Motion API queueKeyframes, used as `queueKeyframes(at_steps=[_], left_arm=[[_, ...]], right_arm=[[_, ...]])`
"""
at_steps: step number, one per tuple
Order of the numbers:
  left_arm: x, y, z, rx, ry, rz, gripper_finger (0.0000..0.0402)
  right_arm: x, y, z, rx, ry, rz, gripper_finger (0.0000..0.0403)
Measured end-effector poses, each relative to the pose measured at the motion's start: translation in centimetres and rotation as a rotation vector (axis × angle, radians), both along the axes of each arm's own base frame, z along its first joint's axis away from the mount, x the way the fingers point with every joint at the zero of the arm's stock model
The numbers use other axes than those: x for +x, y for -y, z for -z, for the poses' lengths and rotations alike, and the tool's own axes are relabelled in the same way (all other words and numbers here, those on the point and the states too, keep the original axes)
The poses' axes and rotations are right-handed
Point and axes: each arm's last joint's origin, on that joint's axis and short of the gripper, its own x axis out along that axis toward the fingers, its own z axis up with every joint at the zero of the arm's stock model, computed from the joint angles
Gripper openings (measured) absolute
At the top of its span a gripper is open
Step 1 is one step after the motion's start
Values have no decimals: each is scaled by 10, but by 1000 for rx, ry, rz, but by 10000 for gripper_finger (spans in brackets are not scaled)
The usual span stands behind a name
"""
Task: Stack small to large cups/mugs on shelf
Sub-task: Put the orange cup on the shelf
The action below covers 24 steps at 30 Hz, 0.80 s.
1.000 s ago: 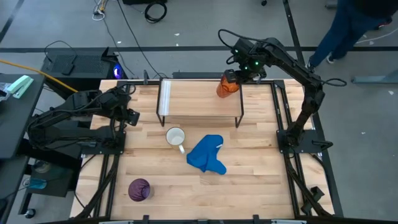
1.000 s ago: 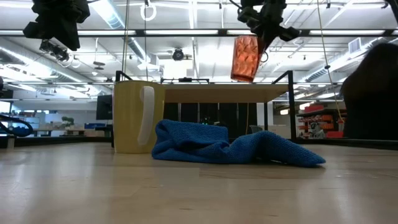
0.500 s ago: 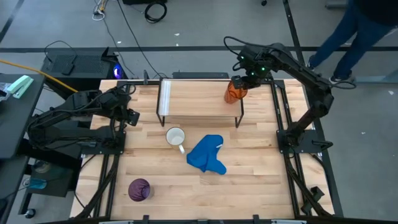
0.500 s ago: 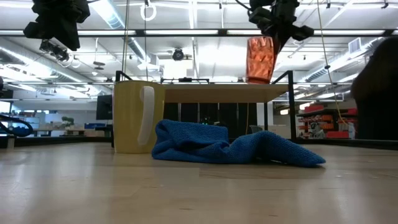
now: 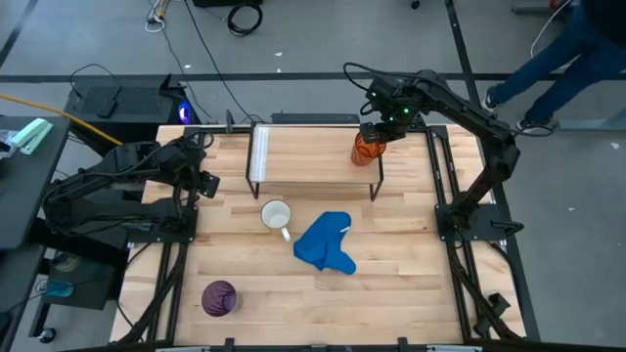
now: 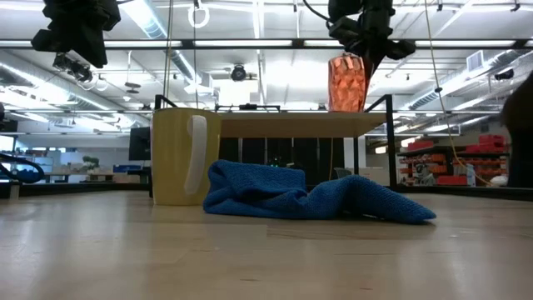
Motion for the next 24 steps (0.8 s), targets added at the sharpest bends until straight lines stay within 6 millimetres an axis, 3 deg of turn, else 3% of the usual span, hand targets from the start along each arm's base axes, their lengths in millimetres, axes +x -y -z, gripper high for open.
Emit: queueKeyframes(at_steps=[24], left_arm=[[1, -1, -1, 7, 18, 0, 60]], right_arm=[[7, -3, -1, -42, 28, -64, 29]])
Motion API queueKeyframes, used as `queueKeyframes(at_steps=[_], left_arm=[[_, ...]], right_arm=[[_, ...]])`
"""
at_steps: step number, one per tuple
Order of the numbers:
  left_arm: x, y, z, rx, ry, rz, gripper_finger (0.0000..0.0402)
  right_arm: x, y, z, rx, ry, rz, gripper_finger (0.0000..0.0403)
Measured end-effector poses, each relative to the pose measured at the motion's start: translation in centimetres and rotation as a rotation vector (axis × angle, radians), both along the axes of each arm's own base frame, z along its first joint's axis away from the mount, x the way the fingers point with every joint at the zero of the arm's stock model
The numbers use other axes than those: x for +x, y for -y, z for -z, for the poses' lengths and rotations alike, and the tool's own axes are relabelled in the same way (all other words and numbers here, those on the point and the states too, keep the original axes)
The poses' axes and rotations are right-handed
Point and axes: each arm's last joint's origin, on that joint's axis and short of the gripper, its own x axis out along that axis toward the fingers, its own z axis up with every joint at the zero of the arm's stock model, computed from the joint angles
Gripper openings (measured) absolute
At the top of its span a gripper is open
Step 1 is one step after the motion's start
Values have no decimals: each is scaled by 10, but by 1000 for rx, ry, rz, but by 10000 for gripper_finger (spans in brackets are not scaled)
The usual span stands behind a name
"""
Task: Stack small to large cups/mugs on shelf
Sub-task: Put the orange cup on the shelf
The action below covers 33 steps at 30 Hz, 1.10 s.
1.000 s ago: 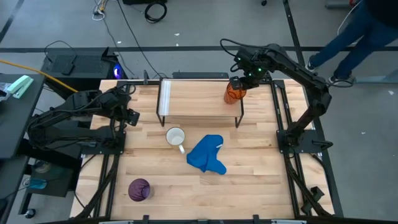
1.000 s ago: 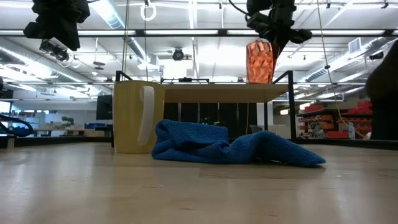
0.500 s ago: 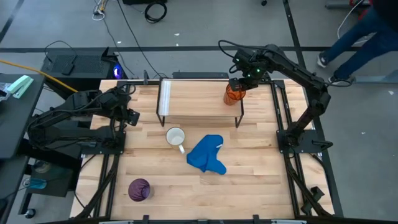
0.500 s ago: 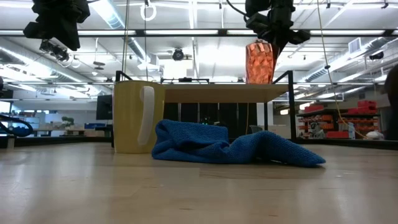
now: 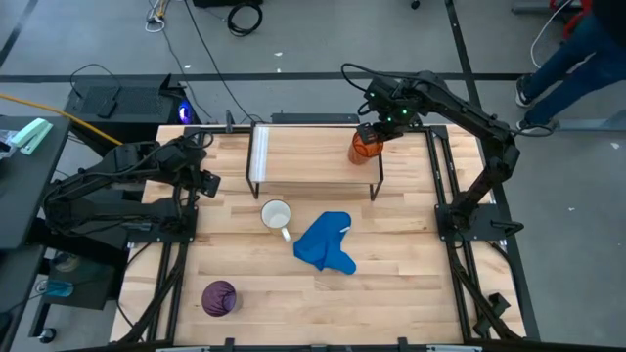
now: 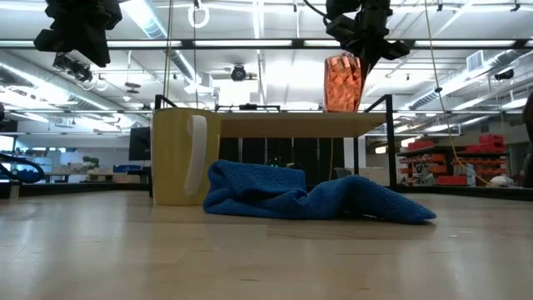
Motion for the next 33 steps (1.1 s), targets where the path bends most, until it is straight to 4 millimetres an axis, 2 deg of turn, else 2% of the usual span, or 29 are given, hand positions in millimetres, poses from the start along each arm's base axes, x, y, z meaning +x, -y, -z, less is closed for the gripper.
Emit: queueKeyframes(at_steps=[16, 33], left_arm=[[0, 0, 0, 1, 0, 1, 61], [0, 0, 0, 0, 0, 0, 62]], right_arm=[[4, 2, -1, -9, 50, -36, 49], [16, 7, 6, 1, 75, -59, 84]])
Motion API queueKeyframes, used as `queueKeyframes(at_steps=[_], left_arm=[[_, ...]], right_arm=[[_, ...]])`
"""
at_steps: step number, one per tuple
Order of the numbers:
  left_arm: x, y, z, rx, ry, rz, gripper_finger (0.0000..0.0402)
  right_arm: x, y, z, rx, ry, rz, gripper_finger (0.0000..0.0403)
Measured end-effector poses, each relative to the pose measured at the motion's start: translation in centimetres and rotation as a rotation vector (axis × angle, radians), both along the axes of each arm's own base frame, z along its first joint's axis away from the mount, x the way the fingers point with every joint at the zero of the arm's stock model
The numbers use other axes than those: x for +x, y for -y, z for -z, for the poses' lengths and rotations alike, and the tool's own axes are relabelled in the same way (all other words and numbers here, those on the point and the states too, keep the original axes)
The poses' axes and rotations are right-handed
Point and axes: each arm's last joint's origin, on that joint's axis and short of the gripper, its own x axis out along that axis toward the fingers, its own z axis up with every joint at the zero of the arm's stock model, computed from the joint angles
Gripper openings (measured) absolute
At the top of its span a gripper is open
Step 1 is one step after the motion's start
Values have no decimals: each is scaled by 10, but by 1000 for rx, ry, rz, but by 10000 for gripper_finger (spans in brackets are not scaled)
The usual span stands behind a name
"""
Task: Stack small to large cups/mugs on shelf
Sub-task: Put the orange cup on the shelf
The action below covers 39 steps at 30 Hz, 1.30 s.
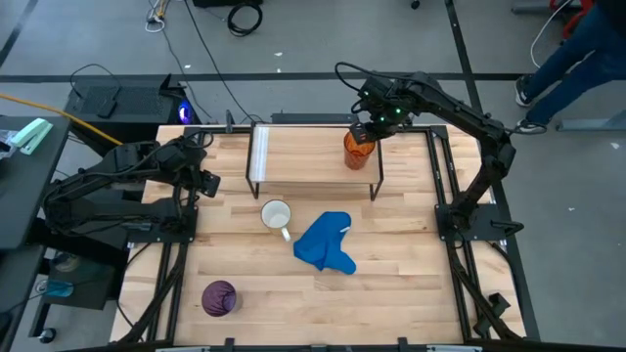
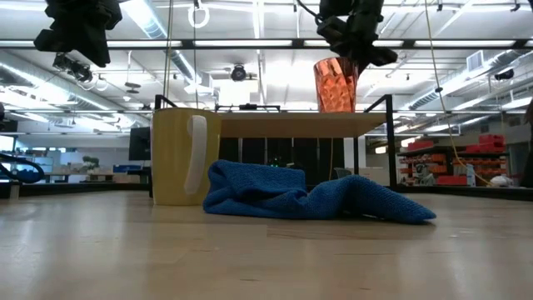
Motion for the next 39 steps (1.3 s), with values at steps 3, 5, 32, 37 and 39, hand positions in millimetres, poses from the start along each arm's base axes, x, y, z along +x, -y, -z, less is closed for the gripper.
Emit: queueKeyframes(at_steps=[3, 5, 32, 37, 39], left_arm=[[0, 0, 0, 0, -1, 0, 58], [0, 0, 0, 0, -1, 0, 56], [0, -1, 0, 23, -9, -18, 65], [0, -1, 0, 22, -7, -26, 64], [0, -1, 0, 22, -7, -26, 62]], right_arm=[[2, 1, -1, -14, 21, 1, 86], [1, 2, -2, -16, 24, 2, 86], [-8, 14, -11, -73, 85, 6, 86], [-17, 9, -32, -121, 147, -21, 86], [-21, 6, -39, -141, 163, -40, 85]])
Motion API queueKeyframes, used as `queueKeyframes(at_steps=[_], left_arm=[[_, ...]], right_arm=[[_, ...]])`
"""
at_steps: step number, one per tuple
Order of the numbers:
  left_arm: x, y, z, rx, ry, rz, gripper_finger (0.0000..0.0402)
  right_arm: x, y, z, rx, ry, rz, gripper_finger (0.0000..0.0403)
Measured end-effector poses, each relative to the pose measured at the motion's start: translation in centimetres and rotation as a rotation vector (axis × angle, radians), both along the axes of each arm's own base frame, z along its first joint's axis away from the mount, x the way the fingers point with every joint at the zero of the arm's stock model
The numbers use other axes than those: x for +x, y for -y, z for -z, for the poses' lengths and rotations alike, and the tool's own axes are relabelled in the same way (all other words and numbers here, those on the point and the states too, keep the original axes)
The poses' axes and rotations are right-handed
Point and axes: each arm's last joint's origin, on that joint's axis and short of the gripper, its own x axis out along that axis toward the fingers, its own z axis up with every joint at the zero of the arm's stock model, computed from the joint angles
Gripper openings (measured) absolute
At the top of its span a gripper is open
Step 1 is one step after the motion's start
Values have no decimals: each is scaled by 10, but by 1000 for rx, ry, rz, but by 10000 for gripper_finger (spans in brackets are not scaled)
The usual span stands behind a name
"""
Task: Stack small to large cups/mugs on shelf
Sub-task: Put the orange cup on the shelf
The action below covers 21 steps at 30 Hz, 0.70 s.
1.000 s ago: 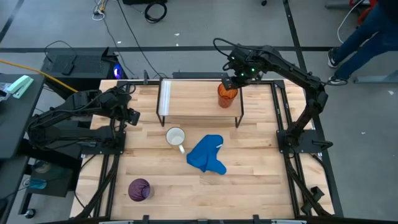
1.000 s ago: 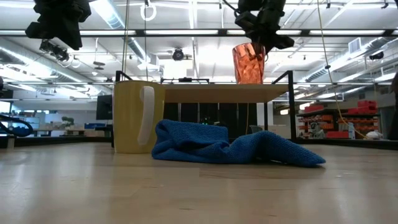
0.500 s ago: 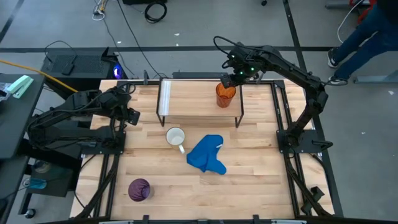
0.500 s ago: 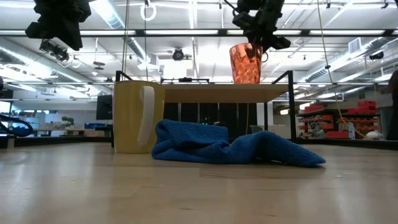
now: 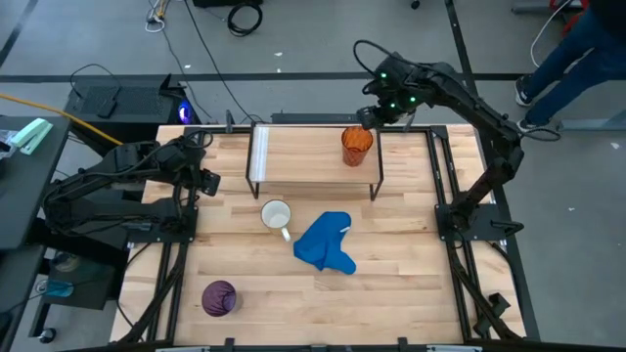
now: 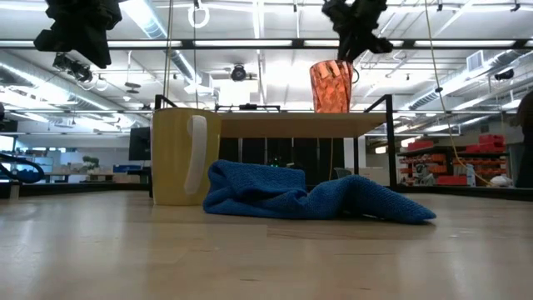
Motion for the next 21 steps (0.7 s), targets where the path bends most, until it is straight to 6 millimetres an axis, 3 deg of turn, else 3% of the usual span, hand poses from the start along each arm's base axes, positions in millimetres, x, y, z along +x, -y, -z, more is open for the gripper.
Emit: queueKeyframes(at_steps=[4, 8, 13, 16, 21], left_arm=[[0, 0, 0, 0, 0, -1, 60], [0, 0, 0, 0, 0, 0, 65], [0, 0, 0, 0, 0, -1, 64], [0, 0, 0, 4, -1, -4, 60], [0, 0, 0, 9, -3, -7, 58]], right_arm=[[-23, -16, -18, -39, 0, -23, 83], [-53, -35, -29, -93, -110, 18, 78], [-70, -64, -34, -158, -64, 27, 64], [-71, -69, -16, -192, -134, 73, 50], [-55, -63, 30, -139, -103, 40, 20]])
